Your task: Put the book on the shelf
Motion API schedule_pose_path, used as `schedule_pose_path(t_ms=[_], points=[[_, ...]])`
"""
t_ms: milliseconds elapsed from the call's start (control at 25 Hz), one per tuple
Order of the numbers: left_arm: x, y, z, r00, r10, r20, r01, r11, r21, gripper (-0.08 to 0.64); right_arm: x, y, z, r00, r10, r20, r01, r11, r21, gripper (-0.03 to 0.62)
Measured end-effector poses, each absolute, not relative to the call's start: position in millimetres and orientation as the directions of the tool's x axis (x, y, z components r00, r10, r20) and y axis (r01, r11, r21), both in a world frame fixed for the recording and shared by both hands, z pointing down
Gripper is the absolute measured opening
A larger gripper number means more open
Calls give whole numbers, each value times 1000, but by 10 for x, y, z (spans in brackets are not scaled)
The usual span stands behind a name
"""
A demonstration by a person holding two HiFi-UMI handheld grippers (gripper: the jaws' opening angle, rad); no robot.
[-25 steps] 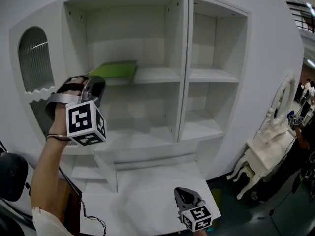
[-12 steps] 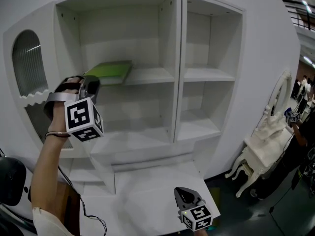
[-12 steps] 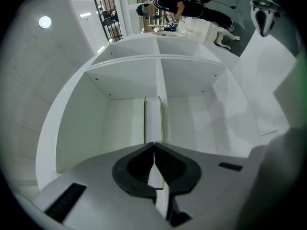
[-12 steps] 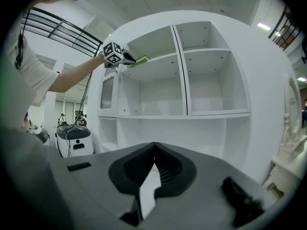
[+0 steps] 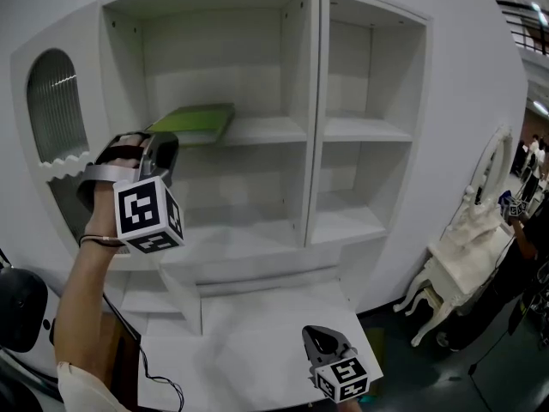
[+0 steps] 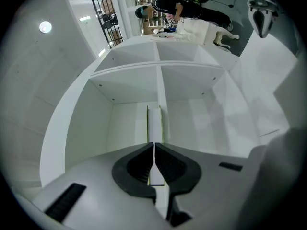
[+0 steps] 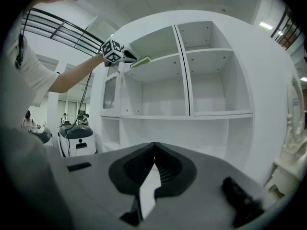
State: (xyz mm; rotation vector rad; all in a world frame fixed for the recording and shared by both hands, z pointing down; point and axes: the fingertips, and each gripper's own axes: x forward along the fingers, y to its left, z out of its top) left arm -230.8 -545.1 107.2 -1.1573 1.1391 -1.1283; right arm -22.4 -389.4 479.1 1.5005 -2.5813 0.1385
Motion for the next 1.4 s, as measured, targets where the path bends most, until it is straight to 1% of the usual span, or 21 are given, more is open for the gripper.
schedule_pose_path(t_ms=[160,320,480,600,800,920,1120,1400], points=[[-2269,-5315,1075,78,-995,-62,52,66,-996,15,-204,-3835,4760,-502,-846,177,-860,510,0,12],[-2242,-5170,1114,73,-996,-59,23,61,-998,17,-169,-3743,4729,-523,-834,176,-846,532,5,12],[-2205,-5022,1256,64,-997,-45,11,46,-999,17,-107,-3635,4705,-542,-822,174,-834,551,6,12],[-2137,-4878,1410,79,-996,-39,-23,38,-999,16,-61,-3556,4696,-556,-813,174,-825,566,6,12],[-1998,-4642,1867,109,-994,27,-100,-38,-994,15,2,-3422,4697,-584,-792,176,-804,595,11,12],[-1961,-4555,2219,99,-992,76,-127,-88,-988,11,26,-3341,4709,-605,-777,177,-788,616,13,12],[-1930,-4378,2977,108,-973,203,-249,-224,-942,9,6,-3186,4755,-642,-746,179,-756,654,17,12],[-2036,-3968,3940,115,-931,347,-462,-359,-811,9,-62,-2994,5026,-714,-674,190,-687,726,-2,12]])
